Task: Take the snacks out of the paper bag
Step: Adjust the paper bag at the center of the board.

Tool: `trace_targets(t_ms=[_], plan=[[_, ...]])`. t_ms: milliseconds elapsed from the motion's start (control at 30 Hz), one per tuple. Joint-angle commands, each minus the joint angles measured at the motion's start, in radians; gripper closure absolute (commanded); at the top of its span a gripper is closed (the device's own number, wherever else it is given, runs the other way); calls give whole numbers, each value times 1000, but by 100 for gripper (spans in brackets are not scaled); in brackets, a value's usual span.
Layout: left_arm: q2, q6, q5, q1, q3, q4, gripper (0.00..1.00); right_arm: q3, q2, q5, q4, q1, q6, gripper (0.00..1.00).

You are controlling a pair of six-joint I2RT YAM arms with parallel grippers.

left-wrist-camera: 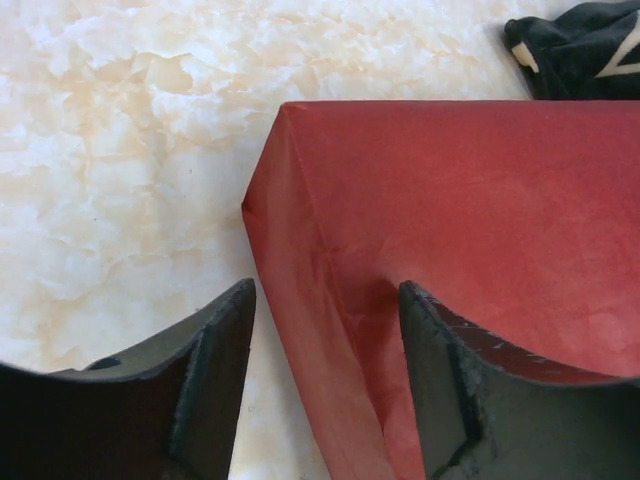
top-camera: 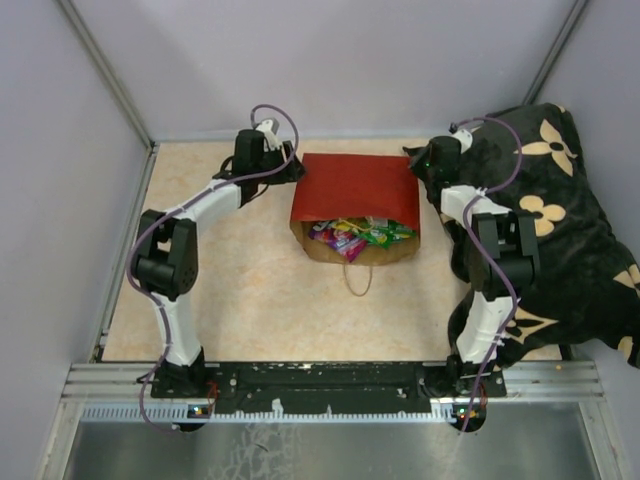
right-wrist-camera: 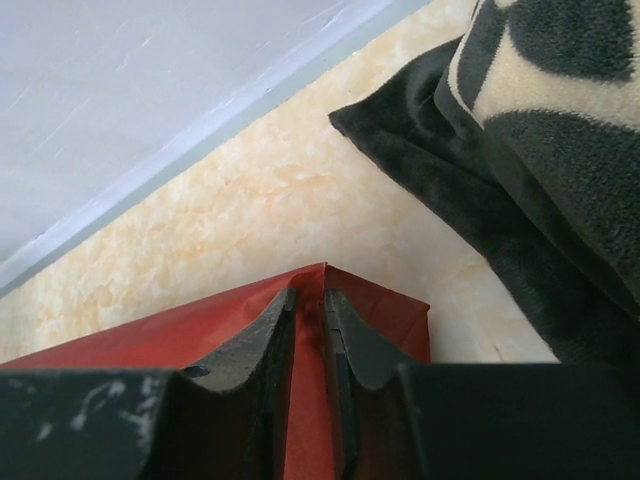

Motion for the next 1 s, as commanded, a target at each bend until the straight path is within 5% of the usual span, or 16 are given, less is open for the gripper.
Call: trace_targets(t_ms=[0, 233, 333, 500, 633, 733, 867, 967], plan=[[40, -30, 34, -10, -3, 66, 41, 29, 34, -52, 45, 5, 21, 84], [131, -39, 10, -10, 110, 57, 61, 61, 61, -44, 44, 5, 33, 86], [173, -28, 0, -8, 190, 30, 90, 102, 79, -37, 21, 5, 30, 87], [244, -16, -20, -7, 342, -18, 94, 214, 133, -41, -28, 5, 28, 90], [295, 12, -37, -5, 478, -69, 92, 381, 202, -41, -111, 4, -10, 91], [302, 63, -29, -5, 567, -150, 82, 454, 210, -53, -177, 5, -42, 82], [186, 140, -49, -5, 478, -197, 60, 293, 79, -72, -103, 5, -53, 40], [34, 170, -49, -10, 237, -132, 41, 111, -78, -68, -24, 5, -40, 19]])
